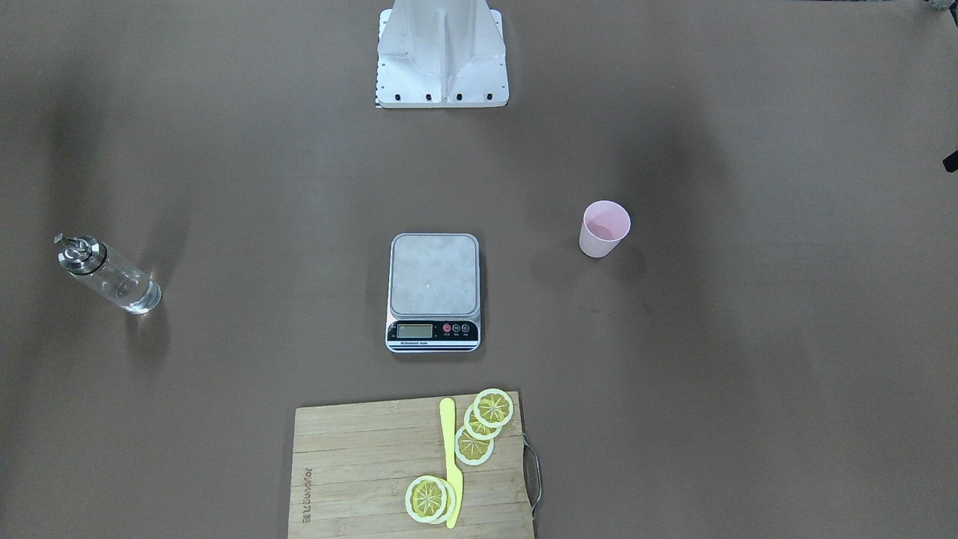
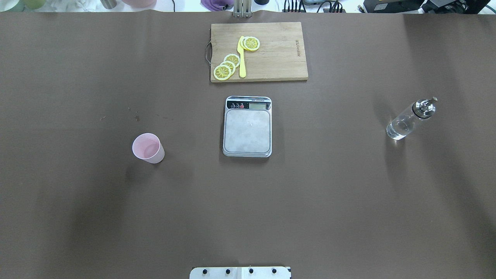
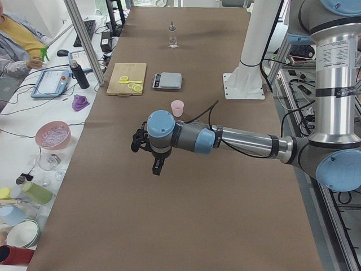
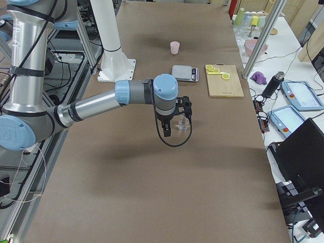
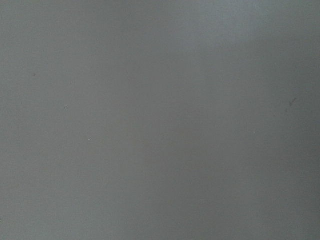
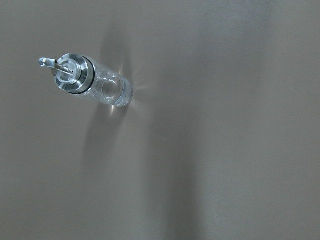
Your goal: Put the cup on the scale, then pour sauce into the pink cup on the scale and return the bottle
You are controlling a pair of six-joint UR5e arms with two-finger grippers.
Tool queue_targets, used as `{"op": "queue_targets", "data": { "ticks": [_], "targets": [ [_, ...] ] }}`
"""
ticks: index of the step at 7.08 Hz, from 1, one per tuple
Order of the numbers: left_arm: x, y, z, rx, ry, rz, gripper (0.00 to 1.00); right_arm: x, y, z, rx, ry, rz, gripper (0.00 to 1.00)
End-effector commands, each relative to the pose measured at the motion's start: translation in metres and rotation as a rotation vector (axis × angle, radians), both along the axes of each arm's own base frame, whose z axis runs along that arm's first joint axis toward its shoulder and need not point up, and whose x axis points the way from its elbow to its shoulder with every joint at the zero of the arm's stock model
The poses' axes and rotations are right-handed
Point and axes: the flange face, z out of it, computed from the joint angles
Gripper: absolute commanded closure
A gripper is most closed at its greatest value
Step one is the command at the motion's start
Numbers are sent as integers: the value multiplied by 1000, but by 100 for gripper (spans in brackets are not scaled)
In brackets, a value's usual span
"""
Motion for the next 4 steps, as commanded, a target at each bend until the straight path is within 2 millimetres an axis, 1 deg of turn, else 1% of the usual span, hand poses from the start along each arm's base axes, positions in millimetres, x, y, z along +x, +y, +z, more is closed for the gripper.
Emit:
{"op": "queue_targets", "data": {
  "ticks": [1,2,3,4],
  "targets": [
    [53,-24,-60,-93,31,-54,3,4,-5,2,57,104,4,0],
    [117,-25,-103,-161,36,-55,3,4,-6,1,70,114,4,0],
    [190,-12,-155,-186,-8,-99,3,1,-7,1,71,115,-4,0],
    [247,5,-181,-208,-26,-115,2,0,-7,3,68,120,-7,0]
  ]
}}
